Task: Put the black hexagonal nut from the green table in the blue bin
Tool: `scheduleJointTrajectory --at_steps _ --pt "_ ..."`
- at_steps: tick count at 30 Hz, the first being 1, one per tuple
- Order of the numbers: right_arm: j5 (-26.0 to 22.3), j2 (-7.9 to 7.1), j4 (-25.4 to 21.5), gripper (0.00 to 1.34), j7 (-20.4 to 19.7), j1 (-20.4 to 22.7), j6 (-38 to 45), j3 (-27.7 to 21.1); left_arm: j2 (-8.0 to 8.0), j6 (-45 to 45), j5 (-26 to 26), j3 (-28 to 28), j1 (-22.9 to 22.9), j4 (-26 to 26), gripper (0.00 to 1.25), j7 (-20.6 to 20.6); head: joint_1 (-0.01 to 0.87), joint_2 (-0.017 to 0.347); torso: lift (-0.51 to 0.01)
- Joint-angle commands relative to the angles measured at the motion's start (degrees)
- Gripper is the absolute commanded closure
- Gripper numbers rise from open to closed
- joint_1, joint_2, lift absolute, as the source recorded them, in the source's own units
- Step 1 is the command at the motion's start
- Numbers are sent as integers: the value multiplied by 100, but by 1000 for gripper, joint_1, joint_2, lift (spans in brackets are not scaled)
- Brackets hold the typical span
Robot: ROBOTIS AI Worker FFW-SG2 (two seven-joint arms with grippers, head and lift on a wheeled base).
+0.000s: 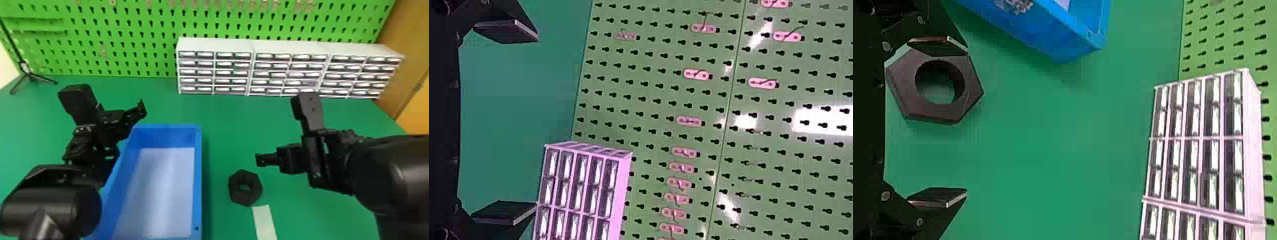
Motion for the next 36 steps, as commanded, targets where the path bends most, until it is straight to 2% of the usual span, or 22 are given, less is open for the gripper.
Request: scheduleJointTrajectory --at_steps 1,12,36 --pt "-136 -40 74 283 1 -88 8 101 0 8 0 -15 -9 0 98 0 692 8 -97" --pt "-276 -93 153 282 1 -158 8 197 0 17 0 -33 -18 0 98 -9 692 8 -97" --pt "-329 -137 232 282 1 -97 8 13 0 17 0 -24 -18 0 98 -18 692 8 -97"
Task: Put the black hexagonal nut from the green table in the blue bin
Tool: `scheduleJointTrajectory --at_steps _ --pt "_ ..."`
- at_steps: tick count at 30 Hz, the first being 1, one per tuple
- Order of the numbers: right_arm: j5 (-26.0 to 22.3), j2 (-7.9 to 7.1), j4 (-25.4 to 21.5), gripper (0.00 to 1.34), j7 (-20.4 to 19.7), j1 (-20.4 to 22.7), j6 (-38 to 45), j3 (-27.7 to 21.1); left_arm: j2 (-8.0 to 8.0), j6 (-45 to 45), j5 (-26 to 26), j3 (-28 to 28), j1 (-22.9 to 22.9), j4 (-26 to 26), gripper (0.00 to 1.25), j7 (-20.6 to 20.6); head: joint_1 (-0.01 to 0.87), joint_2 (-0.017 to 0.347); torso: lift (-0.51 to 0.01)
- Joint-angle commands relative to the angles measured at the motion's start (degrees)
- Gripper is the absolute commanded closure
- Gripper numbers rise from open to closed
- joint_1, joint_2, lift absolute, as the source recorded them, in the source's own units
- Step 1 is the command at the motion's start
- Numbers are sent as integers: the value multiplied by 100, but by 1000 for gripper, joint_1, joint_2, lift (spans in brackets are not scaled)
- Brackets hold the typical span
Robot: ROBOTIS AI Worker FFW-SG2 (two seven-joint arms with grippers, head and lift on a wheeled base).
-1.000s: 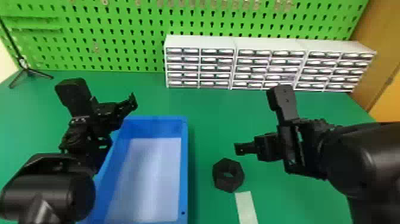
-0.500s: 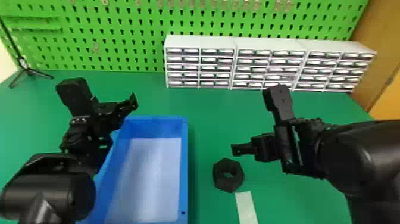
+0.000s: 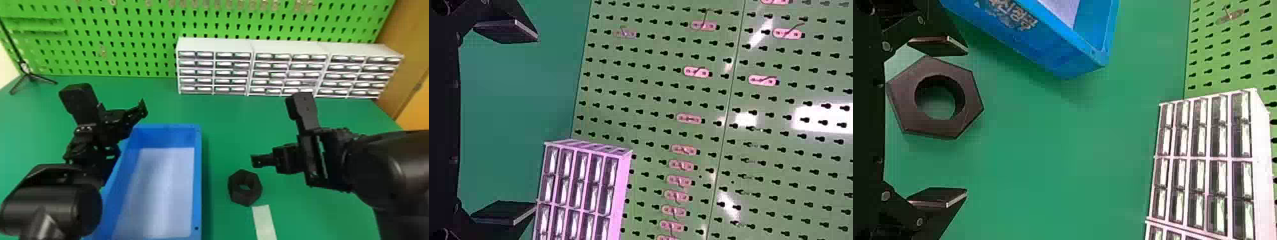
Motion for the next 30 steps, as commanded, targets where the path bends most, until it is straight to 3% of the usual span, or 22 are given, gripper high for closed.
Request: scheduleJointTrajectory --at_steps 1,18,30 --pt "16 -12 71 282 5 23 8 -49 0 0 0 -7 0 0 98 1 692 8 -97" --pt "104 -126 466 282 5 -65 8 -67 0 0 0 -16 0 0 98 1 692 8 -97" --pt "-19 -240 1020 282 5 -373 8 232 0 18 0 -25 -9 0 98 1 692 8 -97"
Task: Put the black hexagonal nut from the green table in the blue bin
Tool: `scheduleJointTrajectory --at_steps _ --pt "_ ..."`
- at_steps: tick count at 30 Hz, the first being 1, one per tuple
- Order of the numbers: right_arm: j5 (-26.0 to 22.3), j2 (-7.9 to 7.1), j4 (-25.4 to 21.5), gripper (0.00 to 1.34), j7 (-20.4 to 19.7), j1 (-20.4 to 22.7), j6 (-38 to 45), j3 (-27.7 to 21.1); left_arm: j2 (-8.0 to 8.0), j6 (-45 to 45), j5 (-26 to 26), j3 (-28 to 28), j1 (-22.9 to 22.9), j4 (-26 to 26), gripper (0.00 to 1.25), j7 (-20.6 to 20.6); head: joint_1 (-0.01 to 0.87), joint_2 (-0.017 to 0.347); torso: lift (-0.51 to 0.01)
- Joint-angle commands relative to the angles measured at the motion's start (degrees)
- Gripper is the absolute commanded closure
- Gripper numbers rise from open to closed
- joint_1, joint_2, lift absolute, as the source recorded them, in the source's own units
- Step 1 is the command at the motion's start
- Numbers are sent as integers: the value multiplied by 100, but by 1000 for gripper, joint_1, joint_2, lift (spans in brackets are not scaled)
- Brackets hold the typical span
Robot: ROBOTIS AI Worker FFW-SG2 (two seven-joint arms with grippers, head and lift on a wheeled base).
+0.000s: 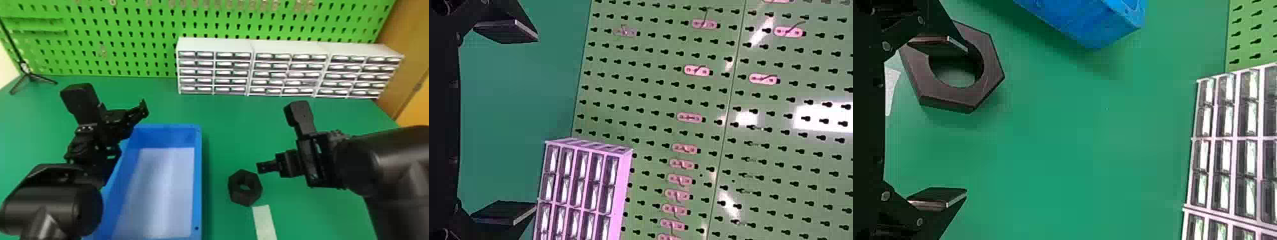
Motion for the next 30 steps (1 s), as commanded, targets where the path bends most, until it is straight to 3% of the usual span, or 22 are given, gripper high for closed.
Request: scheduleJointTrajectory --at_steps 1,30 --pt "-75 -46 217 282 0 -107 8 115 0 3 0 -1 -1 9 98 0 692 8 -97" --pt "-128 -82 727 282 0 -291 -325 378 0 3 9 -19 -9 17 98 -8 692 8 -97"
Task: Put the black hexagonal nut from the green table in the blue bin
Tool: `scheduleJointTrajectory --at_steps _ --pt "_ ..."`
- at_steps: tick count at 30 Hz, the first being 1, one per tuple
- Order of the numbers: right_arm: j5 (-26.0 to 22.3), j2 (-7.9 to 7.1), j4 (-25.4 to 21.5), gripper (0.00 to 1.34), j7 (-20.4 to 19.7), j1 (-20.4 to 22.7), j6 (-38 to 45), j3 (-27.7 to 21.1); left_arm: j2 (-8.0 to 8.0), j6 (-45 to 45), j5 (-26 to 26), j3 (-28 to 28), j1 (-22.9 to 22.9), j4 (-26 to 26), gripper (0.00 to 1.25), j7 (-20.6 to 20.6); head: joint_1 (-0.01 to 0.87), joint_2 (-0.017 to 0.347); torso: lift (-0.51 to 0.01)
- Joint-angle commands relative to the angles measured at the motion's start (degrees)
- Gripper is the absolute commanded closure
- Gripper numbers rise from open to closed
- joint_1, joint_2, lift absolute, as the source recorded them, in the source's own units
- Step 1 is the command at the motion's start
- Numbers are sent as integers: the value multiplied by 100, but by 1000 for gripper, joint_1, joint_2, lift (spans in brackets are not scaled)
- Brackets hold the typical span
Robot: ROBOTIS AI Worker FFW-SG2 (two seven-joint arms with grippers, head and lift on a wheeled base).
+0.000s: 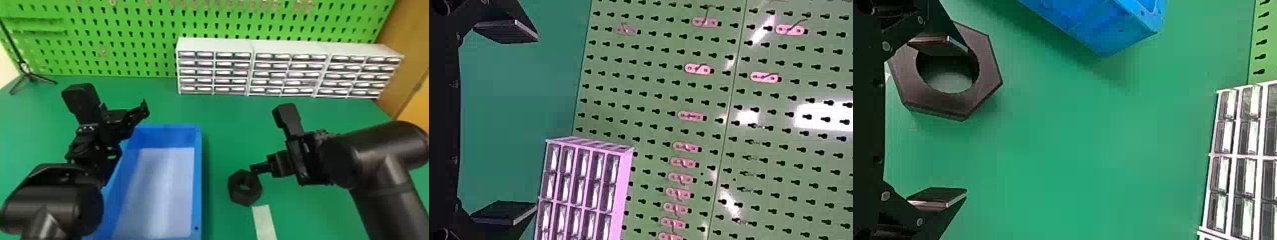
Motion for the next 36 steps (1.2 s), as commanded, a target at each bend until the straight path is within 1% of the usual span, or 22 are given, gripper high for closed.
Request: scheduleJointTrajectory --at_steps 1,7,27,36 --pt "-9 -8 113 282 0 -1 -107 42 0 0 6 0 0 0 98 1 692 8 -97" --pt "-9 -44 289 282 0 -80 -256 121 0 0 6 -9 0 9 98 1 692 8 -97" --pt "-18 -26 913 282 18 -247 -845 341 0 0 15 -18 0 27 98 -26 692 8 -97" --pt "-18 -17 1221 282 176 -308 -1021 455 0 0 15 -18 0 27 98 -35 692 8 -97"
